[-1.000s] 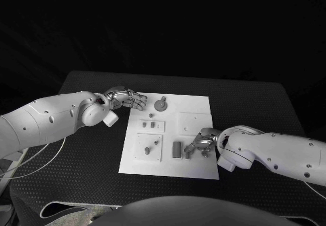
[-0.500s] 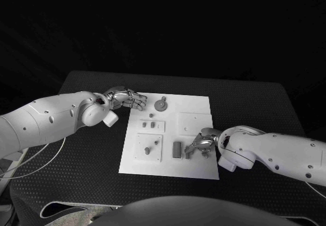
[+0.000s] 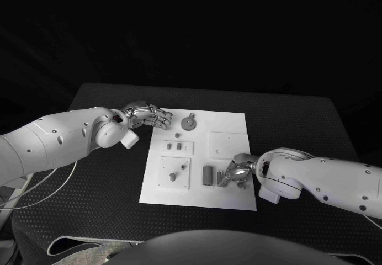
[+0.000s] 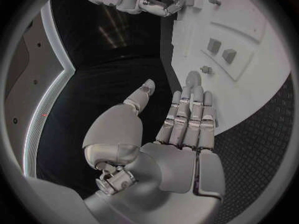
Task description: Assemble the parts on the task board
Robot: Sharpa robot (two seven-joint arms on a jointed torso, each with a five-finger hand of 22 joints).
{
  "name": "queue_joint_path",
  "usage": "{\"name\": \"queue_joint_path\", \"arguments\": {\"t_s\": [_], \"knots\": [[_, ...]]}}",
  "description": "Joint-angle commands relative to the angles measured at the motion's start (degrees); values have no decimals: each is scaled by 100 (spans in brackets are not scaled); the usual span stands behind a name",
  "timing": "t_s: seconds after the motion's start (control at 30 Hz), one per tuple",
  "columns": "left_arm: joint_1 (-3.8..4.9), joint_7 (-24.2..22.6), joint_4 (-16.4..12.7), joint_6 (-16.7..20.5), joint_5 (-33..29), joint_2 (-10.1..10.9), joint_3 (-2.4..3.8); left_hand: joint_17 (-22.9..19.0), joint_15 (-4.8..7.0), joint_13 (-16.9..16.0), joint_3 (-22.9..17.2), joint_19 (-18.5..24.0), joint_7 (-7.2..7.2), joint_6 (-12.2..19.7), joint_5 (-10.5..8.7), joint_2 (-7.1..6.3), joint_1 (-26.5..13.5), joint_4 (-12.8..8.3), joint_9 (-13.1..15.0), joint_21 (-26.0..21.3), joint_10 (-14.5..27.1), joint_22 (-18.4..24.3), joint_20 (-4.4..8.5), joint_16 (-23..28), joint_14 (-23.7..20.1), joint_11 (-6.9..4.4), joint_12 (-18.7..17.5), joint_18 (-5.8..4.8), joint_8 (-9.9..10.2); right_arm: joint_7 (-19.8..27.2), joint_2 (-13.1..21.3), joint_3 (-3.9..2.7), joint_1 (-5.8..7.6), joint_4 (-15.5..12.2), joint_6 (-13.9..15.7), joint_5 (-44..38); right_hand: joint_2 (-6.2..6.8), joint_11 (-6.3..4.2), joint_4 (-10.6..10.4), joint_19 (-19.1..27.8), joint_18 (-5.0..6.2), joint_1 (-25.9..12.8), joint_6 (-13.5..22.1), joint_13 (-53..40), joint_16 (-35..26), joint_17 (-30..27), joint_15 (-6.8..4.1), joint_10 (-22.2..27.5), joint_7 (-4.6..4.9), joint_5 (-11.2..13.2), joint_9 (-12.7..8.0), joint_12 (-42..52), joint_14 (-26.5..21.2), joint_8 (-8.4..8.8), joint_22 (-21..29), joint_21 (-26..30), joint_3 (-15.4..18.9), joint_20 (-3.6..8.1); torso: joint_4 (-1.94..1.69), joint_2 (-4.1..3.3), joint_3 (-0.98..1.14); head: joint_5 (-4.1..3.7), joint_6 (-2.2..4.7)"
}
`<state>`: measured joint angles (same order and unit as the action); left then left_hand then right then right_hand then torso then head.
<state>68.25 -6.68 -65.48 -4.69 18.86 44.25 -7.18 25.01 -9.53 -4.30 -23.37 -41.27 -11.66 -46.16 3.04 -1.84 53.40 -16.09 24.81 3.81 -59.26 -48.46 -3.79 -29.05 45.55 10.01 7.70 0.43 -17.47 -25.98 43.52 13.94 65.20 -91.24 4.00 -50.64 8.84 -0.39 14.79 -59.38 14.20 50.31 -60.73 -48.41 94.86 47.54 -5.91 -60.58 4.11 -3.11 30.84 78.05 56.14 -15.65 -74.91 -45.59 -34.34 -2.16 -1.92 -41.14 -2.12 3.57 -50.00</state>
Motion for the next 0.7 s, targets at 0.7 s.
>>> {"name": "queue_joint_path", "arguments": {"t_s": [0.7], "knots": [[3,-35,-15,-81,11,-8,3,15,6,-2,10,38,17,40,-21,-4,8,-15,7,31,56,-8,-3,24,-32,0,-3,-43,-42,-26,-145,16,-89,227,-78,-141,-1137,-107,199,-42,80,238,-21,-14,38,-21,-70,-144,70,6,25,24,77,-121,-101,-7,-113,23,-6,2,-6,-13,0]]}}
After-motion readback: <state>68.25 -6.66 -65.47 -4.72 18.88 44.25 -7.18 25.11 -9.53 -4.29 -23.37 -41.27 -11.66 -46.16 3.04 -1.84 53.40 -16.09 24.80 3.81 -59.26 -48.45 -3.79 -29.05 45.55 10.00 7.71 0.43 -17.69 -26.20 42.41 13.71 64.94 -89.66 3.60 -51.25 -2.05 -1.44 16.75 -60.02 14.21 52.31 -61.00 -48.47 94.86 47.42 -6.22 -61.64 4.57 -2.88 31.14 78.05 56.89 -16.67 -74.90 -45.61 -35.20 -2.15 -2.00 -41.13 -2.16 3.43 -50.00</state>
